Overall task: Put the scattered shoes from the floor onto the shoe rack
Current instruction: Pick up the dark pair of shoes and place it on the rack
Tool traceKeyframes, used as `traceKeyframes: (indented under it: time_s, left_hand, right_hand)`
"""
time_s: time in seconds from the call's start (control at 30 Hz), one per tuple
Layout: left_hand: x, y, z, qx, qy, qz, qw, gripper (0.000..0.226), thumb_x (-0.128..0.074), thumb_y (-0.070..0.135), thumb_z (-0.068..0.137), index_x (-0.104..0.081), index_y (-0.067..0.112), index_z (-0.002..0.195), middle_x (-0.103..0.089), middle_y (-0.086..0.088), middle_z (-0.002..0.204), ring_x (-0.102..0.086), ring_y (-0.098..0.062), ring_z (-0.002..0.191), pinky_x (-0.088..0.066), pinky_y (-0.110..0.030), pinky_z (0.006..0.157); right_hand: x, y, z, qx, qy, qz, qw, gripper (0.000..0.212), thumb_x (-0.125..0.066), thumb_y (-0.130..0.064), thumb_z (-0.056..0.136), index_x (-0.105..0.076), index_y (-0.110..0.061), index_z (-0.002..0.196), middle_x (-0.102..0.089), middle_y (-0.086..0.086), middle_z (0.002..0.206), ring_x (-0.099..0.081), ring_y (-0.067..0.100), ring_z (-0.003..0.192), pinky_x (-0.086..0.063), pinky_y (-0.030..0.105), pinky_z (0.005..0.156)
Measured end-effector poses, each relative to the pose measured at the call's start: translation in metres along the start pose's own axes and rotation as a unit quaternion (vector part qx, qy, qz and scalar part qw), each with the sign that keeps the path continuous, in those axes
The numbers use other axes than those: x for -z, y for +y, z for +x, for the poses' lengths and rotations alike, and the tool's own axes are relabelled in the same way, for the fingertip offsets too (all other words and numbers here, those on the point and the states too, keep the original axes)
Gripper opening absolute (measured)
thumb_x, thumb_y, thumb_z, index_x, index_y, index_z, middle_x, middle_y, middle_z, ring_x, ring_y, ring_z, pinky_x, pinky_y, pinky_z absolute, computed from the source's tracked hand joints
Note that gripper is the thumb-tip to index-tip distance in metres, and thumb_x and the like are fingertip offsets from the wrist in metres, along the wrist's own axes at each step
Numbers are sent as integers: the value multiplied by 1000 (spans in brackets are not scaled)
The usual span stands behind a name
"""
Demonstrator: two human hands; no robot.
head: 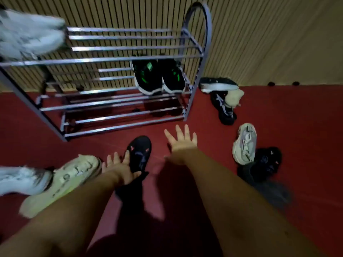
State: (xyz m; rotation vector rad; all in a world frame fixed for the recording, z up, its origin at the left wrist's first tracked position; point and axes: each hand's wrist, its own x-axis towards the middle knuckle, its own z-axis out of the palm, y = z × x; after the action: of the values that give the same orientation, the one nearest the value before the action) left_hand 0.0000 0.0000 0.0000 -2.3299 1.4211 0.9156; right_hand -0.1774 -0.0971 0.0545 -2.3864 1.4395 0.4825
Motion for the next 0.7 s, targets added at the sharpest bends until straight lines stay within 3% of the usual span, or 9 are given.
traceKeyframes:
  time_s: [0.2, 0.47, 0.6, 0.7]
  left_hand:
    - [-37, 7, 28, 31, -34, 19, 999, 101, -45, 70, 82, 20, 29, 147, 17, -17, 156, 10, -37, 144, -3, -47, 117]
    - [-67, 24, 61, 86, 45, -17, 995, 110, -56, 69, 76, 21, 35, 146, 16, -18, 155, -9, -40, 141, -20, -47, 113]
    - [-64, 29, 70, 151, 66, -34, 986, 99, -52, 63, 83, 18, 37, 146, -17, -21, 150, -30, -39, 130, -27, -47, 106]
    - [-66, 39, 69, 138, 79, -30, 987, 99, -56, 59, 83, 15, 35, 148, -32, -19, 138, -37, -37, 122, -33, -46, 101]
  right_hand:
    - [-51, 38, 0, -41, -45, 3, 998, 92, -55, -55, 85, 8, -34, 149, 19, 9, 157, 24, 38, 140, 7, 57, 112]
    - [-62, 107, 2, -127, -32, 90, 987, 92, -55, -55, 85, 8, -36, 149, 22, 7, 156, 26, 35, 140, 5, 54, 113]
    - [-72, 133, -3, -144, -65, 64, 985, 90, -53, -56, 86, 7, -34, 149, 25, 6, 155, 28, 36, 139, 5, 55, 114]
    - [-73, 148, -4, -164, -68, 66, 982, 89, -53, -56, 87, 7, -34, 149, 25, 5, 155, 26, 36, 140, 3, 55, 113]
